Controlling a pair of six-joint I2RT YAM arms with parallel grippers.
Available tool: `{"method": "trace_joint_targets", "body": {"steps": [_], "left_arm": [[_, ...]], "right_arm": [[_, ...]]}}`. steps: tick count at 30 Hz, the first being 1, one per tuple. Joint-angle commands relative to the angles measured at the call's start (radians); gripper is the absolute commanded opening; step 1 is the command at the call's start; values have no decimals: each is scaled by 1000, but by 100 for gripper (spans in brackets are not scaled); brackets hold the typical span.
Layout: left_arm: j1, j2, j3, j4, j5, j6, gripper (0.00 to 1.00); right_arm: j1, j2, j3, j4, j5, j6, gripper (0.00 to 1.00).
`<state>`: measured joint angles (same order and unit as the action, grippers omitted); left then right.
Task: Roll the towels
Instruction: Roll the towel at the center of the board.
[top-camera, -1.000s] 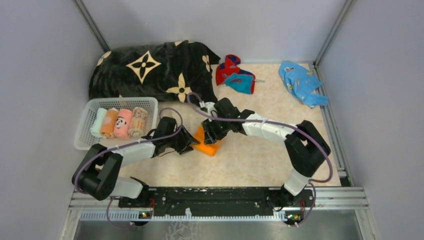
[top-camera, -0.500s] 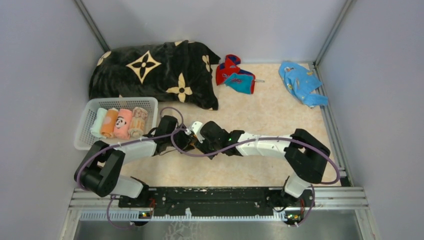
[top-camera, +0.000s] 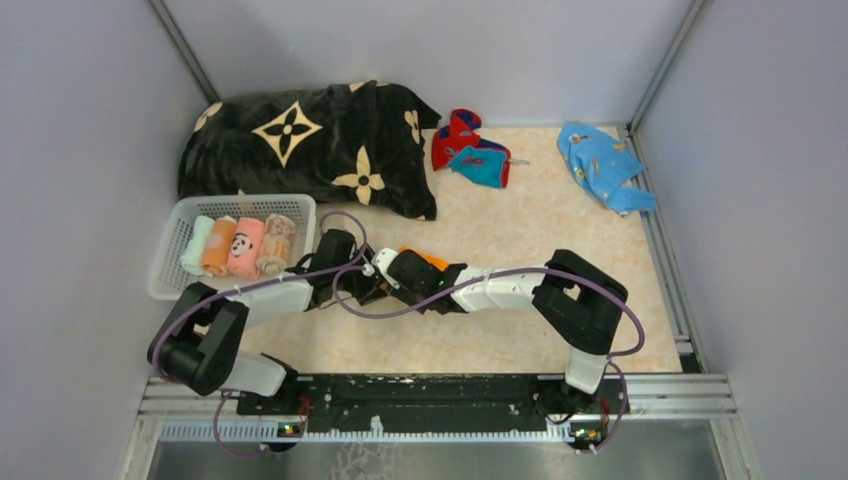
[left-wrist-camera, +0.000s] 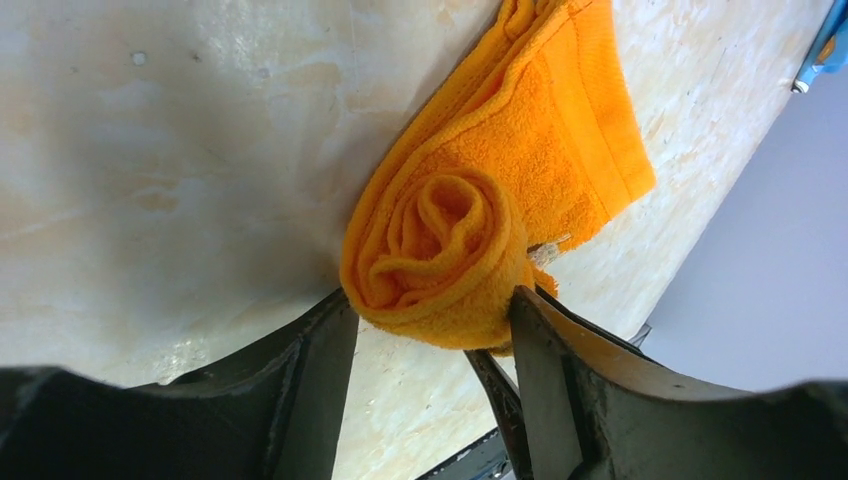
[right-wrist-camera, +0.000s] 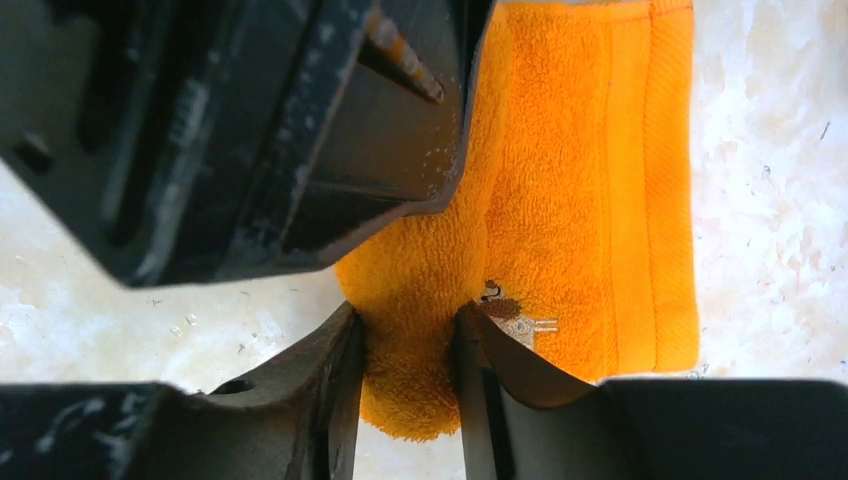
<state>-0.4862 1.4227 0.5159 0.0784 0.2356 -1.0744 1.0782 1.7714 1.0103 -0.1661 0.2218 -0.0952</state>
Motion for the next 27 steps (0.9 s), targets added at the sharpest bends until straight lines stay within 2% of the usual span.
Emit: {"method": "trace_joint_targets", "body": {"steps": [1, 5, 7, 10, 15, 21, 27], "left_arm": [[5, -52, -8, -114, -87, 52, 66], [8, -159, -5, -168, -120, 61, 71], [9, -203, -5, -208, -139, 63, 72], [9, -259, -8, -262, -155, 67, 73], [8, -310, -45, -246, -106, 55, 73], [5, -268, -68, -152, -44, 41, 73], [4, -157, -49, -108, -66, 31, 69]], "right_arm": [[0, 73, 7, -77, -67, 18, 25], [-72, 35, 17, -99, -326, 56, 15], [-130, 27, 25, -103, -521, 84, 11], [-201, 53, 75, -146, -712, 117, 9], [-297, 142, 139, -163, -1021, 216, 10], [-385, 265, 172, -91, -1233, 397, 10], [-408, 325, 206, -104, -1236, 438, 12]]}}
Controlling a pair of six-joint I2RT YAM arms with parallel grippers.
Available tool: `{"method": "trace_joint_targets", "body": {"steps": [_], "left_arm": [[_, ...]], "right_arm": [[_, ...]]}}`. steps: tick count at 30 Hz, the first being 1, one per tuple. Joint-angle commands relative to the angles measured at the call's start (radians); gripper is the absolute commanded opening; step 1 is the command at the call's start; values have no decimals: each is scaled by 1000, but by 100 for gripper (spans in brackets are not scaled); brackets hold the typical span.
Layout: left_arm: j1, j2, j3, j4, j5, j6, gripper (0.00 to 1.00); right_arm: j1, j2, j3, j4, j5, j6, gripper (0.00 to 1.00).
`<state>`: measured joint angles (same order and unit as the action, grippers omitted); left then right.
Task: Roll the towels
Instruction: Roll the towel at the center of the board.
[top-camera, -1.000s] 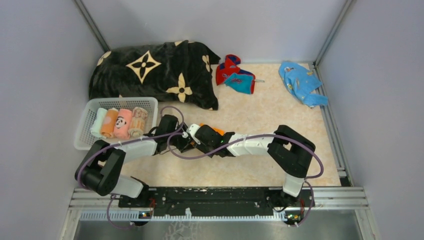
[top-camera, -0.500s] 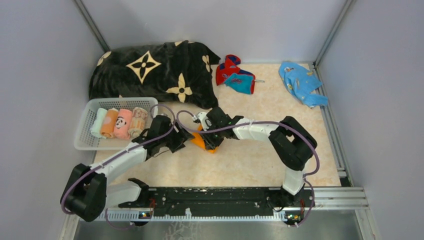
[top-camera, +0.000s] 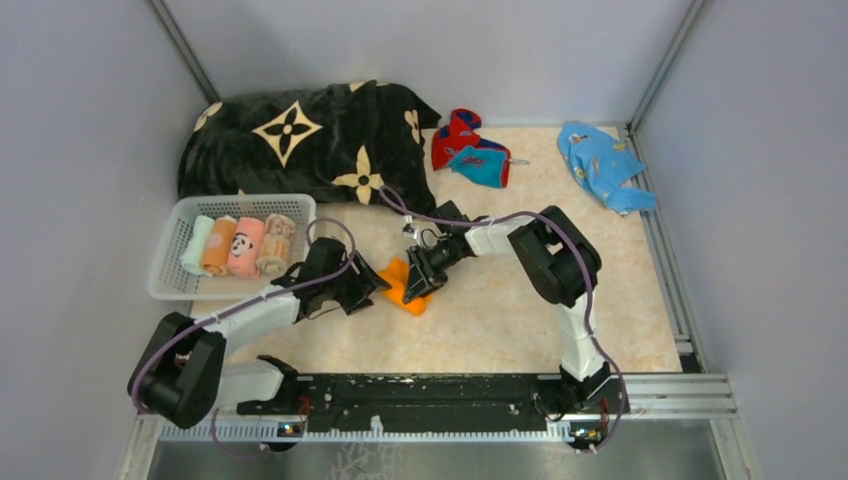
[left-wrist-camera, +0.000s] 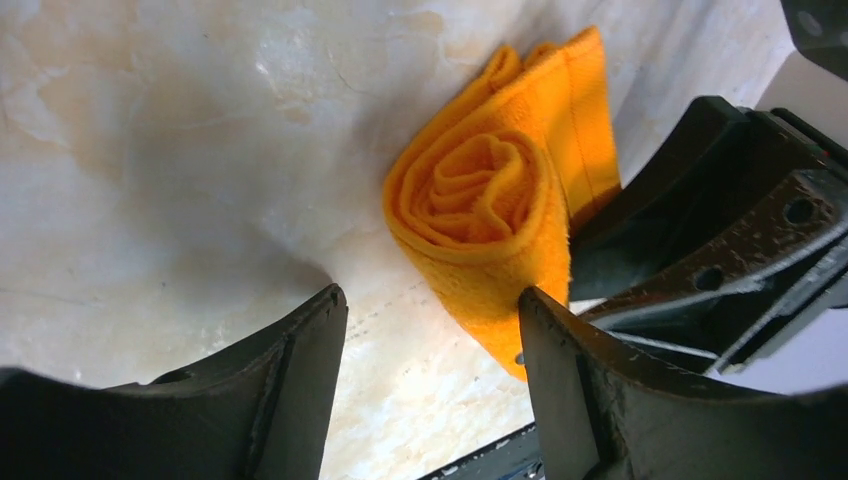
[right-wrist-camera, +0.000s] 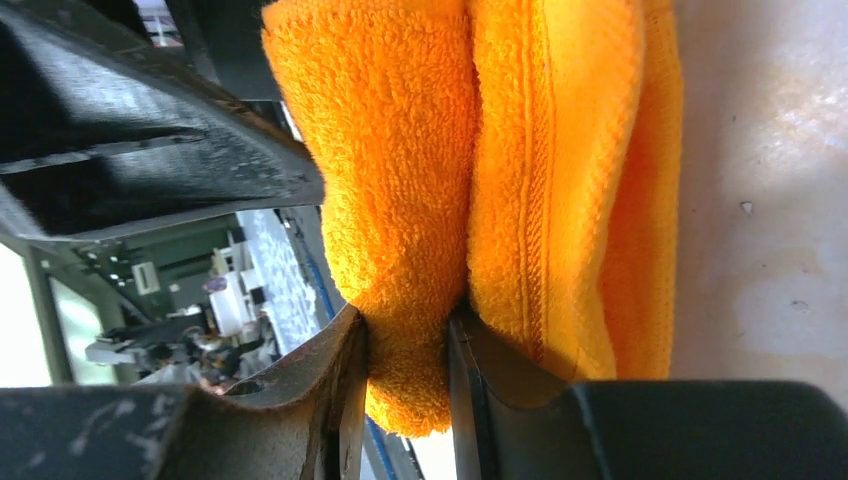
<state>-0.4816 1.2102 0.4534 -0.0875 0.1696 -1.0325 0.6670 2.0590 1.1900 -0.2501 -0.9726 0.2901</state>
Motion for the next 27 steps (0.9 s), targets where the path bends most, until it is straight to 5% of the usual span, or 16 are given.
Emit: {"method": "trace_joint_targets", "body": {"steps": [1, 8, 16, 20, 27], "left_arm": [[-1, 74, 18, 66, -7, -12, 69], [1, 182, 35, 56, -33, -43, 61], [1, 206, 23, 31, -44, -50, 61], [1, 211, 33, 14, -53, -47, 61], [1, 218, 38, 2, -60, -45, 61]], "right_arm": [[3, 37, 28, -24, -34, 52, 12], [8, -89, 17, -76, 204, -13, 30], [162, -386, -75, -64, 783, -183, 50], [287, -490, -133, 17, 971, -288, 54], [416, -498, -205, 111, 1080, -395, 52]]}}
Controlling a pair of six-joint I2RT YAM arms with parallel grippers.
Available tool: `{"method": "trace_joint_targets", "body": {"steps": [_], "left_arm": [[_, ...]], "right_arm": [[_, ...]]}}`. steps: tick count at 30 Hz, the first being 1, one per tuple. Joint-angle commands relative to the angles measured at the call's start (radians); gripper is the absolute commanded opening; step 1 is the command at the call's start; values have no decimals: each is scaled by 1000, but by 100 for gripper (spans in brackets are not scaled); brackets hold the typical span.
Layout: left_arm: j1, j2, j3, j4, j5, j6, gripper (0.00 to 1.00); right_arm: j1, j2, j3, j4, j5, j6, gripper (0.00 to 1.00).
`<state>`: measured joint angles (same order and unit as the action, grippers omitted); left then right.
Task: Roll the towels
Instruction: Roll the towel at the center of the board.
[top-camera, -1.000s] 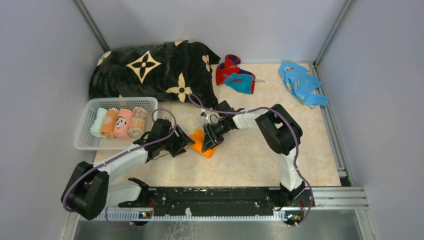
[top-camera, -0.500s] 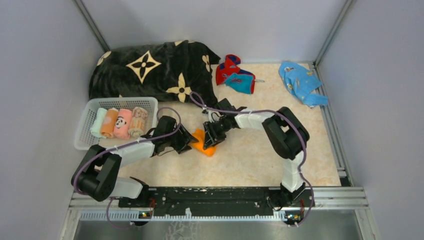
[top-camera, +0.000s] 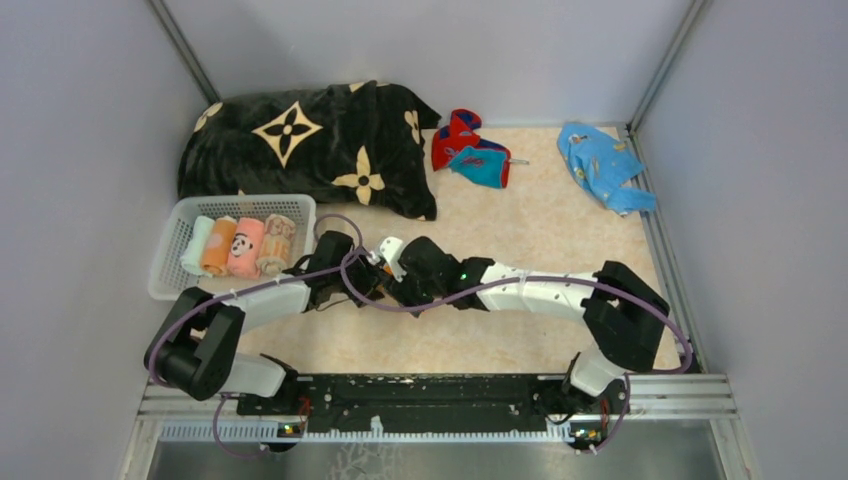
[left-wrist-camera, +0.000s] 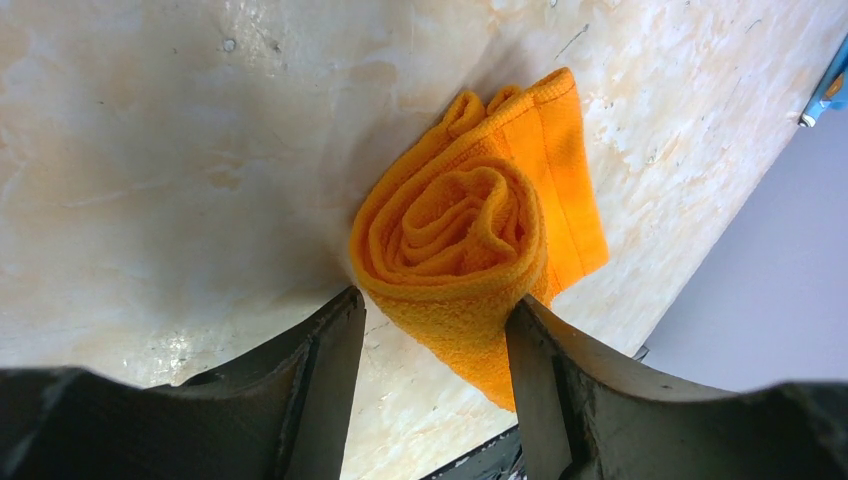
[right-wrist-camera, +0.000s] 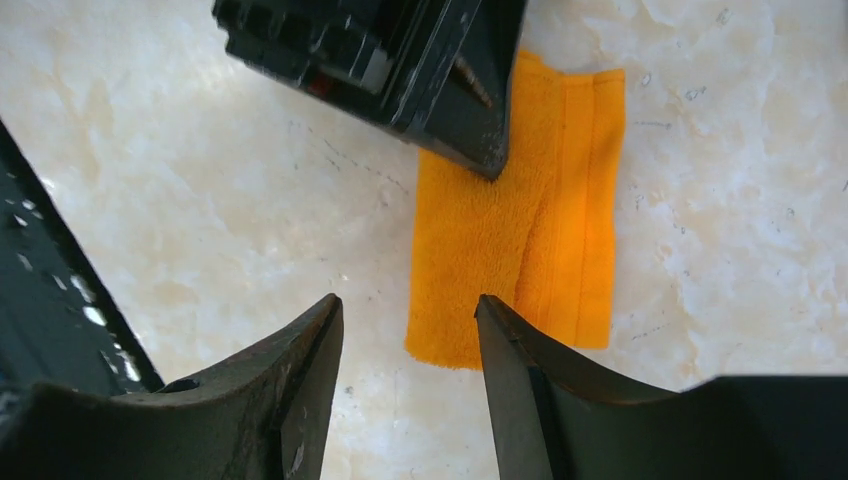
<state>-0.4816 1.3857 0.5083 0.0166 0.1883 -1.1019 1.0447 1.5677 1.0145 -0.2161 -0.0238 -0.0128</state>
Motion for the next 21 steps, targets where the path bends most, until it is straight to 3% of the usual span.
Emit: {"method": "trace_joint_targets", "body": {"steps": [1, 14, 21], "left_arm": [[2, 47, -15, -100, -78, 27, 61], [3, 69, -7, -66, -43, 31, 63], [14, 29, 4, -70, -30, 56, 68]], "right_arm": [[50, 6, -34, 85, 151, -101, 51], [98, 215, -59, 144, 264, -163, 48], [71, 259, -7, 38, 127, -141, 27]]}}
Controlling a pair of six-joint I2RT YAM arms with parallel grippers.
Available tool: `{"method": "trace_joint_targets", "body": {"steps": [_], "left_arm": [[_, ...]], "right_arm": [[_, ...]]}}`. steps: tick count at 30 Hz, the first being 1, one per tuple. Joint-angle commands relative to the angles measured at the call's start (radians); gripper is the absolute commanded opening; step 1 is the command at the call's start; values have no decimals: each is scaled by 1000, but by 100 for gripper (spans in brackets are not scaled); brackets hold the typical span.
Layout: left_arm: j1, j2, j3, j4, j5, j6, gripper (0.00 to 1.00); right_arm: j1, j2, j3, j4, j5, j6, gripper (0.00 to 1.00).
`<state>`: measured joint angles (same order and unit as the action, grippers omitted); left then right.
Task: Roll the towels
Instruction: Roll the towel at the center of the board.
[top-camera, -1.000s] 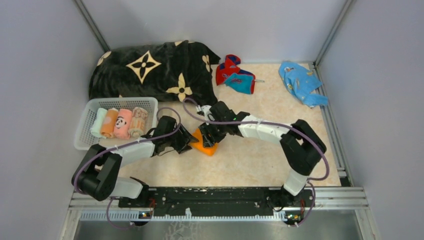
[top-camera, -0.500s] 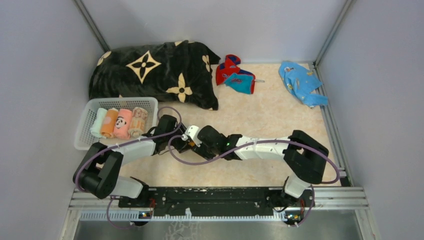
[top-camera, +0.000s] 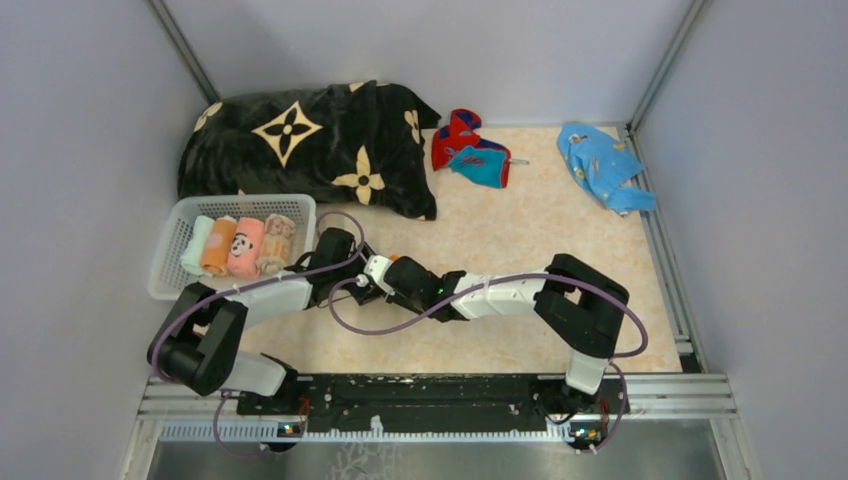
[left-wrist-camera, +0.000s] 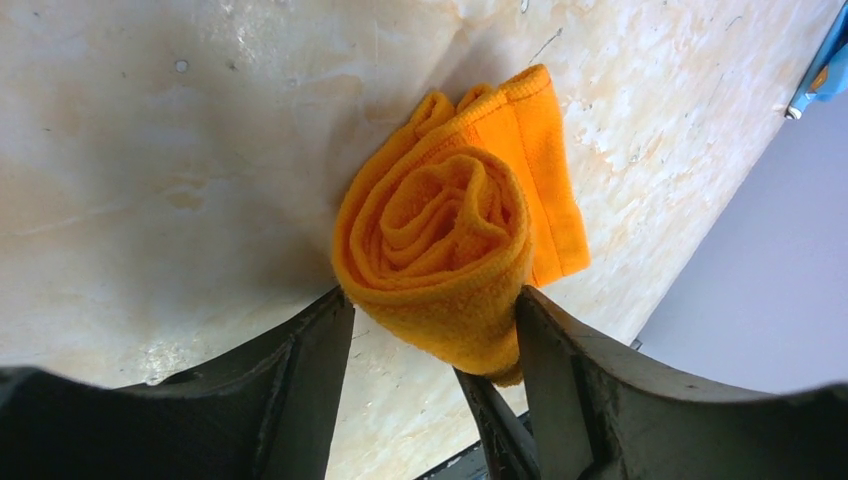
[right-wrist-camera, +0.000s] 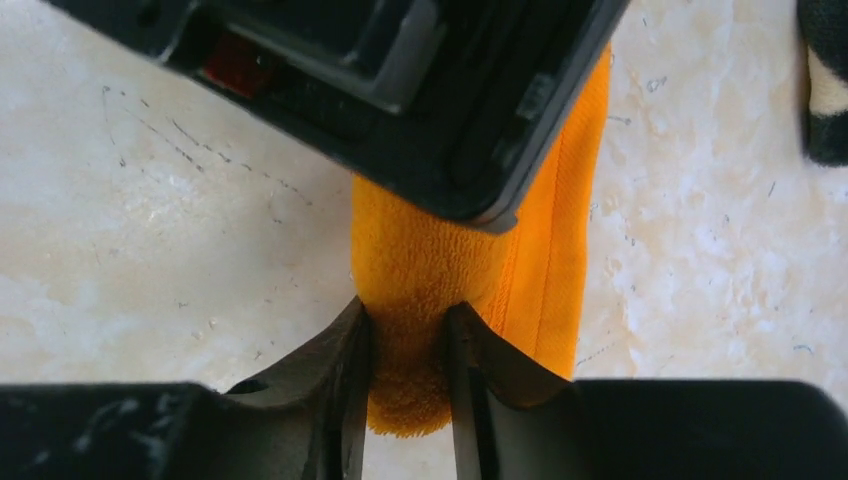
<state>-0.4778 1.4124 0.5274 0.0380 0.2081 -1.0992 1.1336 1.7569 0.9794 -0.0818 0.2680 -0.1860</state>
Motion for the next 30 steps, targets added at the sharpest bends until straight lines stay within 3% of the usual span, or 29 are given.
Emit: {"method": "trace_joint_targets", "body": {"steps": [1, 12, 18, 22, 30], "left_arm": [[13, -29, -17, -93, -53, 58, 70], [22, -303, -104, -88, -50, 85, 75], [11, -328, -193, 96, 60, 52, 74], [-3, -266, -214, 215, 91, 30, 74], [-21, -157, -234, 356, 77, 5, 70]], "right_arm": [[-36, 69, 42, -119, -210, 45, 24], [-270, 104, 121, -206, -761, 252, 18], [-386, 151, 85, -54, -1026, 491, 18], [-411, 199, 60, 42, -1094, 642, 18], [-448, 268, -61, 418, -1236, 989, 18]]}}
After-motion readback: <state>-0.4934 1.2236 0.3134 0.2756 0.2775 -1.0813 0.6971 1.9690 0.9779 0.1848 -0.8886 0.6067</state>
